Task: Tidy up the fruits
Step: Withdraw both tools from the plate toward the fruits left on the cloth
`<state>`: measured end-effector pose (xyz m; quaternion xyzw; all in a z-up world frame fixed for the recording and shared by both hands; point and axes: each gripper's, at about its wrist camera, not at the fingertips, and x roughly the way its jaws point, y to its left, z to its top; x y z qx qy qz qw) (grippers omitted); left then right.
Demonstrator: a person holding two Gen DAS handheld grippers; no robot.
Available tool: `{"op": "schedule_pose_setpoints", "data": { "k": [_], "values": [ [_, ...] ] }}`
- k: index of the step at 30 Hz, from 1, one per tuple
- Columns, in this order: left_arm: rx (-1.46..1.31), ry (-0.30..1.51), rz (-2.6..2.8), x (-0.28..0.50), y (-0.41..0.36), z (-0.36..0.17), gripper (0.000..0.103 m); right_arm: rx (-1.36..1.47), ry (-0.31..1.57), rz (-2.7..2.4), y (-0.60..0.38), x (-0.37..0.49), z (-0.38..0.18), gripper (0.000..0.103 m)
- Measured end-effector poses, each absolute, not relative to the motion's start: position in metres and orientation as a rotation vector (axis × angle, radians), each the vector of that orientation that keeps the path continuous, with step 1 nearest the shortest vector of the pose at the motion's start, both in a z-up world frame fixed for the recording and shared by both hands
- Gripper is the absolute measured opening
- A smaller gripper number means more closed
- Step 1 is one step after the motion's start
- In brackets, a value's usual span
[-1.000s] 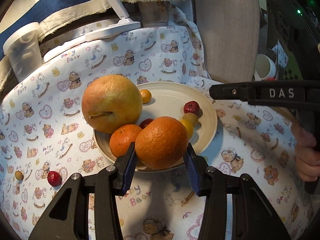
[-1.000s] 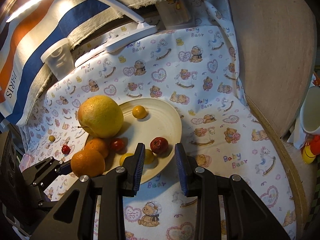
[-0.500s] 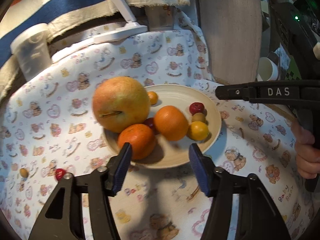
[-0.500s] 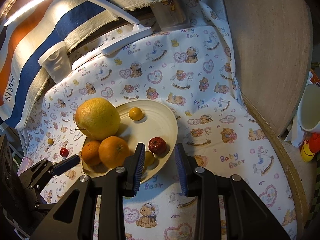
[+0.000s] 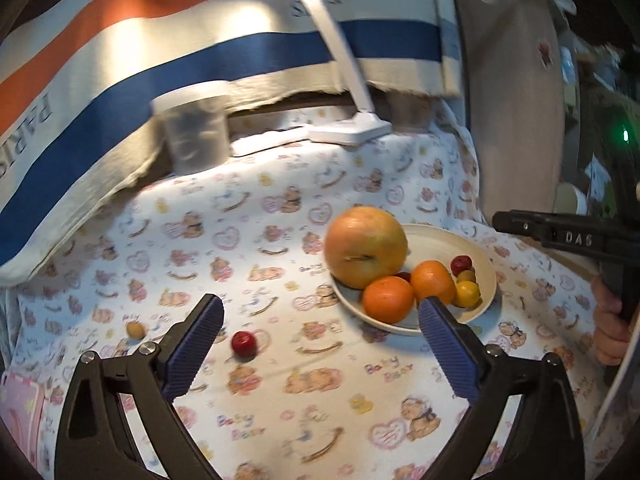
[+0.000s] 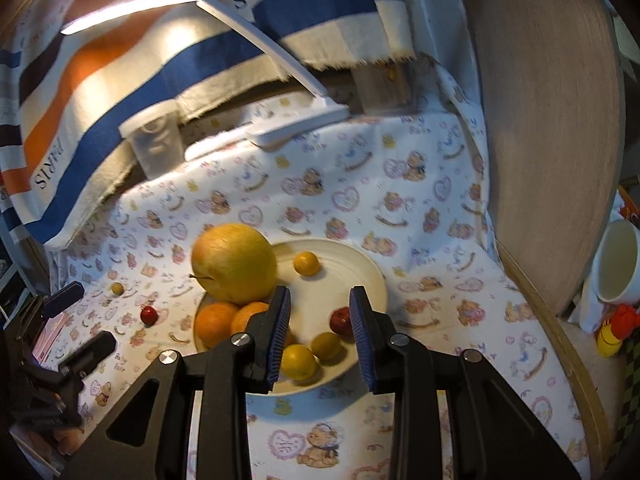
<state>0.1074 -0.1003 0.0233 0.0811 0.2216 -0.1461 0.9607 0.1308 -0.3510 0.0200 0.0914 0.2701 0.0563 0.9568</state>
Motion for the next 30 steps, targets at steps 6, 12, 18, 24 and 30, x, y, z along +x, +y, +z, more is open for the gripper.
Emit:
{"op": "schedule_pose_setpoints", "data": {
  "k": [6, 12, 18, 24, 30],
  "values": [
    [0.098, 0.387, -0.221, 0.096, -0.065, 0.037, 0.102, 0.153, 0.495, 0.143, -0.340, 0.124, 0.026, 0.032],
    [0.068, 0.333, -0.182, 0.091, -0.041, 0.047, 0.102, 0.148, 0.487, 0.160, -0.336, 0.123, 0.025, 0.032],
    [0.000, 0.343, -0.161, 0.097, -0.019, 0.047, 0.102, 0.109, 0.459, 0.198, -0.324, 0.115, 0.026, 0.050],
    [-0.047, 0.355, -0.149, 0.100, -0.001, 0.045, 0.102, 0.017, 0.430, 0.215, -0.293, 0.108, 0.033, 0.057],
    [-0.074, 0.362, -0.122, 0.100, 0.011, 0.048, 0.102, 0.030, 0.457, 0.265, -0.266, 0.114, 0.043, 0.064]
  ]
}}
